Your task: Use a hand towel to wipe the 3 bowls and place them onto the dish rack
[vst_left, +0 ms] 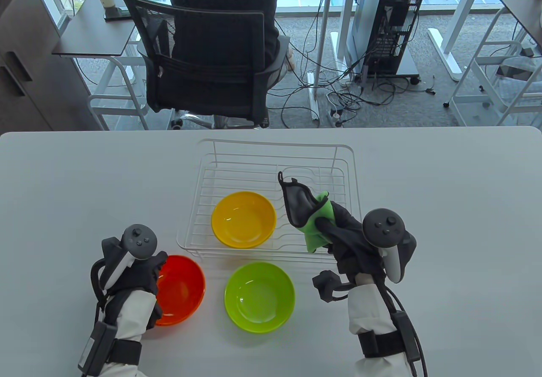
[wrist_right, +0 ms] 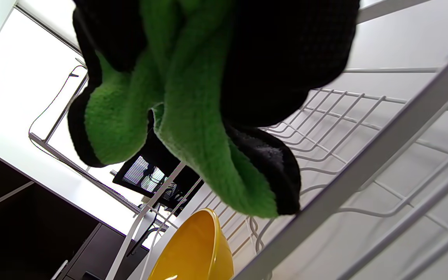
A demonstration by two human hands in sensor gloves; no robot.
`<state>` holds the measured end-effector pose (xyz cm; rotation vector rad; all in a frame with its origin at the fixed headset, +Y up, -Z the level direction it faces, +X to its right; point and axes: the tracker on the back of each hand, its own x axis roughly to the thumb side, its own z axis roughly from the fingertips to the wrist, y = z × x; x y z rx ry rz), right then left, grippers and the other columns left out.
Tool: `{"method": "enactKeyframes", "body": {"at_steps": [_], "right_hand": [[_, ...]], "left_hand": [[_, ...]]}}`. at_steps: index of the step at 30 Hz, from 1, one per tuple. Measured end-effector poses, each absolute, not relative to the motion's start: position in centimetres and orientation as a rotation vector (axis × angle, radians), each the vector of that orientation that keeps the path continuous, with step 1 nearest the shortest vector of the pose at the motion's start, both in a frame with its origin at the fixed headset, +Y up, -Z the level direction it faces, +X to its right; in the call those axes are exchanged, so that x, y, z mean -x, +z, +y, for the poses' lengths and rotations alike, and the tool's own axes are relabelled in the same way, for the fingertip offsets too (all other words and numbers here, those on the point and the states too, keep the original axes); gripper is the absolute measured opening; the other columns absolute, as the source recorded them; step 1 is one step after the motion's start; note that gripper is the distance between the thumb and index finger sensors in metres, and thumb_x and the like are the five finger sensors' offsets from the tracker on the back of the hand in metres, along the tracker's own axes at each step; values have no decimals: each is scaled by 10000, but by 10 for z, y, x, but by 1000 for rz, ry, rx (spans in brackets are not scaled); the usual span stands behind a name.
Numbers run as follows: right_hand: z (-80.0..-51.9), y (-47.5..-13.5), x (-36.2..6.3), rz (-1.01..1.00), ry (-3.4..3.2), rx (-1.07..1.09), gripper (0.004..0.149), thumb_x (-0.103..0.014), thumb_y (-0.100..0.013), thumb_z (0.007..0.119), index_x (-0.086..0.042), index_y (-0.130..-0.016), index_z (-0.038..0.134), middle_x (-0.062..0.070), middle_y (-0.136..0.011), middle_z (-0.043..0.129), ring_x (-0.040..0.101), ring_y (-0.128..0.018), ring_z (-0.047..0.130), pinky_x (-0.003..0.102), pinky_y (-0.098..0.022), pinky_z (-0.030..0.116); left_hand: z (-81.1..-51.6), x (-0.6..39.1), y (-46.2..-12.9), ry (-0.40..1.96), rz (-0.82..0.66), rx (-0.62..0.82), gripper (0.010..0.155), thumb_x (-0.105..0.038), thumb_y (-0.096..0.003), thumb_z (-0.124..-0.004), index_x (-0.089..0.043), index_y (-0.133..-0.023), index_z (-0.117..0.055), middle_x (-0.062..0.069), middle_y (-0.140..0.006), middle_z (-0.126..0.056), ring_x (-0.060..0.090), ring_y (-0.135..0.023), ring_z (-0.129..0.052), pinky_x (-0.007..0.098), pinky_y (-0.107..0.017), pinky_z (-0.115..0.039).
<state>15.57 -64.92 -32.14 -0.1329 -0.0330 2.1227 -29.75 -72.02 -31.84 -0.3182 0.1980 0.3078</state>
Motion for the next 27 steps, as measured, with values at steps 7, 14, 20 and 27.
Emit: {"method": "enactKeyframes", "body": {"at_steps": [7, 14, 20, 27], "right_hand": [[-650, -321, -156, -29, 2124, 136, 582, -369, -426, 852, -173, -966, 761, 198, -832, 882, 266, -457, 1026, 331, -297, 891], [-650, -322, -156, -30, 2124, 137, 581, -369, -426, 852, -172, -965, 762, 199, -832, 883, 266, -457, 1027, 331, -298, 891], [-650, -321, -156, -25, 2131, 142, 582, -368, -426, 853, -171, -966, 762, 200, -832, 883, 267, -457, 1027, 332, -297, 891], [-652, -321, -155, -13, 2145, 141, 582, -368, -427, 852, -170, -967, 761, 204, -830, 884, 268, -457, 1028, 331, -298, 891]], "left_hand": [[-735, 300, -322, 298, 216, 426, 636, -305, -565, -741, -4, -1096, -565, 350, -1029, -729, 517, -850, -884, 593, -544, -788], [-741, 299, -322, 241, 225, 446, 531, -244, -563, -740, -48, -1049, -657, 282, -979, -809, 451, -782, -941, 541, -512, -821], [-739, 302, -321, 252, 226, 439, 446, -235, -536, -768, -118, -967, -763, 192, -892, -911, 373, -690, -1018, 492, -460, -863], [-733, 307, -320, 363, 186, 428, 416, -246, -515, -789, -156, -920, -814, 154, -821, -968, 322, -599, -1059, 440, -411, -890]]}}
